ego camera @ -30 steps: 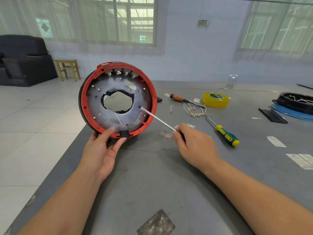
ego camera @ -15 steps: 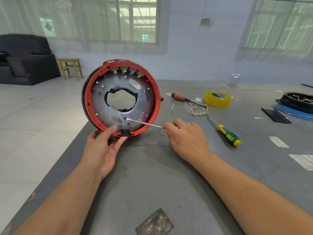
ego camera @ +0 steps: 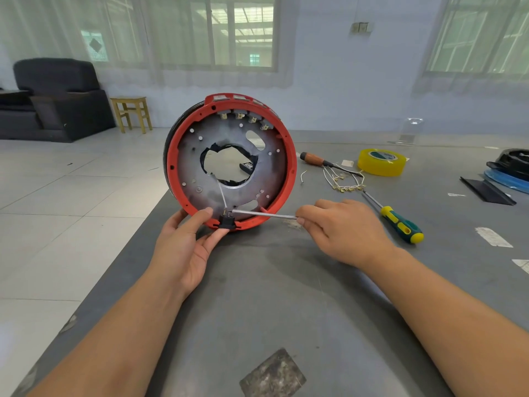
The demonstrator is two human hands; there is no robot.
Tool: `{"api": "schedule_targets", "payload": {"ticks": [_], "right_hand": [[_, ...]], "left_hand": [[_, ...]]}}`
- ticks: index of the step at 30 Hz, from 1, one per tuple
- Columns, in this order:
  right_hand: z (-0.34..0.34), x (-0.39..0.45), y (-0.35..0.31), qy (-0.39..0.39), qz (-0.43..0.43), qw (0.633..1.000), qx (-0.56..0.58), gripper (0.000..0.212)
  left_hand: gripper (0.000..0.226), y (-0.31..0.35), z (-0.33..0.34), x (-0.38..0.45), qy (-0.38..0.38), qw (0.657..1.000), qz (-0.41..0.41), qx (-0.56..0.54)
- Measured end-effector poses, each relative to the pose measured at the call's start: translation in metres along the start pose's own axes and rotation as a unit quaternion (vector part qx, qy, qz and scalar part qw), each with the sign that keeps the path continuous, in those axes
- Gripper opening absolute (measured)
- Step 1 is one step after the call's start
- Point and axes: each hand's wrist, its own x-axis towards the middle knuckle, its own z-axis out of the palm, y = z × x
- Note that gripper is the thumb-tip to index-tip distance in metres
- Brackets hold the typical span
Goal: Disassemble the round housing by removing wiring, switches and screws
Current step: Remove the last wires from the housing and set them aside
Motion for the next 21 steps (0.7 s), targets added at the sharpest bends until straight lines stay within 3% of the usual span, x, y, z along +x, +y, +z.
{"api": "schedule_targets", "payload": {"ticks": [12, 18, 21], "right_hand": [[-0.015, 0.003, 0.008, 0.029, -0.034, 0.999, -0.015, 0.022], [-0.017, 0.008, 0.016, 0.037, -0.061, 0.997, -0.006, 0.040], [-0.020, 0.008, 0.015, 0.052, -0.074, 0.996, -0.004, 0.037]], "left_hand": [[0.064, -0.002, 0.000, -0.001, -0.023, 1.000, -0.002, 0.007], [0.061, -0.002, 0.003, -0.003, -0.030, 0.999, 0.000, 0.028], [0.056, -0.002, 0.004, -0.004, -0.022, 0.999, 0.000, 0.039]]}}
